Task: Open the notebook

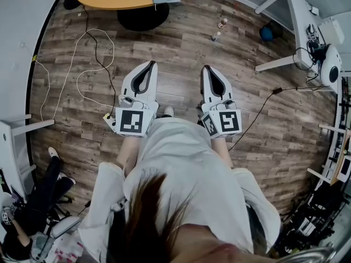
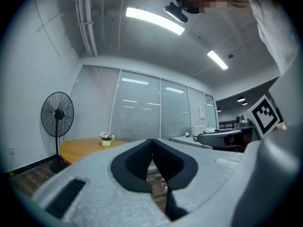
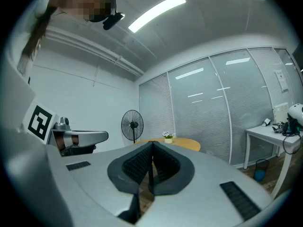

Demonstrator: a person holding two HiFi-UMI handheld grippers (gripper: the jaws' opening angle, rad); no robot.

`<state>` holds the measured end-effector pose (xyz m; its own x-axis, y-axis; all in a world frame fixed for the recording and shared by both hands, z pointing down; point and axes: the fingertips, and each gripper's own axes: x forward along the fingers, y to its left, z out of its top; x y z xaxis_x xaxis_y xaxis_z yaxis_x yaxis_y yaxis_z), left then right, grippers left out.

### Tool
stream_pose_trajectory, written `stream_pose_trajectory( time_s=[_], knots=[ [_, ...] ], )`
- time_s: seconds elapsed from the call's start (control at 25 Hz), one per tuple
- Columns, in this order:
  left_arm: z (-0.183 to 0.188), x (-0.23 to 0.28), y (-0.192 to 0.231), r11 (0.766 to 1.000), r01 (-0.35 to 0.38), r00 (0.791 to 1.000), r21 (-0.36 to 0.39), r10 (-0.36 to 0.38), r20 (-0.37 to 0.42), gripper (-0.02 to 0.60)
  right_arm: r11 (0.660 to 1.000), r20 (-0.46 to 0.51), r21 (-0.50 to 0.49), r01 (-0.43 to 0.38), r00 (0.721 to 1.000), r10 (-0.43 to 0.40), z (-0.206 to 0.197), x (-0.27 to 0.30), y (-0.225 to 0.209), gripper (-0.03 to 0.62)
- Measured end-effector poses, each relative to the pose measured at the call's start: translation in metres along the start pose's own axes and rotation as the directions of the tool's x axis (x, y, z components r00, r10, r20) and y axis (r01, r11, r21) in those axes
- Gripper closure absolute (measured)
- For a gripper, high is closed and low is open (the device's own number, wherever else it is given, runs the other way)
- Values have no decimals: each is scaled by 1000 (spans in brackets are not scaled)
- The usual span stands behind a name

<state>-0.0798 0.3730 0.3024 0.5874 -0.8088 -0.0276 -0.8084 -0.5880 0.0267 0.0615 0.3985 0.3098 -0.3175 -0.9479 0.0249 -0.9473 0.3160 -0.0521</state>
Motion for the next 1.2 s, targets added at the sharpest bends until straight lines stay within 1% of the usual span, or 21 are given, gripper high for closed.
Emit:
stream_pose_trajectory(
  time_s=[0.08, 0.2, 0.36, 0.48, 0.72, 0.92, 1.04, 1.2],
  knots=[
    [-1, -1, -5, 1000, -11, 1000, -1, 11, 1, 563, 1000, -1, 6, -7, 1000, 7, -3, -6, -3, 592],
    [-2, 1, -10, 1000, -8, 1000, -11, 8, 14, 563, 1000, -10, 6, -3, 1000, 3, -8, -10, -9, 592],
    [-2, 7, -15, 1000, 3, 1000, -14, -3, 10, 564, 1000, -15, 13, 22, 1000, -22, -10, -12, -20, 592],
    [-3, 18, -11, 1000, 10, 1000, -16, -10, 15, 565, 999, -20, 23, 40, 999, -40, -13, -3, -27, 593],
    [-4, 56, 21, 999, 34, 999, -21, -33, 26, 563, 998, -23, 38, 57, 998, -56, -14, 41, -38, 592],
    [4, 101, 58, 999, 44, 999, 4, -44, 10, 563, 996, -6, 46, 78, 997, -78, 4, 96, -52, 594],
    [6, 121, 82, 998, 59, 998, 3, -60, 11, 563, 993, 4, 46, 105, 994, -105, 11, 124, -59, 593],
    [1, 139, 109, 998, 62, 998, -10, -62, 4, 563, 988, 0, 66, 140, 990, -140, 7, 151, -64, 593]
  ],
)
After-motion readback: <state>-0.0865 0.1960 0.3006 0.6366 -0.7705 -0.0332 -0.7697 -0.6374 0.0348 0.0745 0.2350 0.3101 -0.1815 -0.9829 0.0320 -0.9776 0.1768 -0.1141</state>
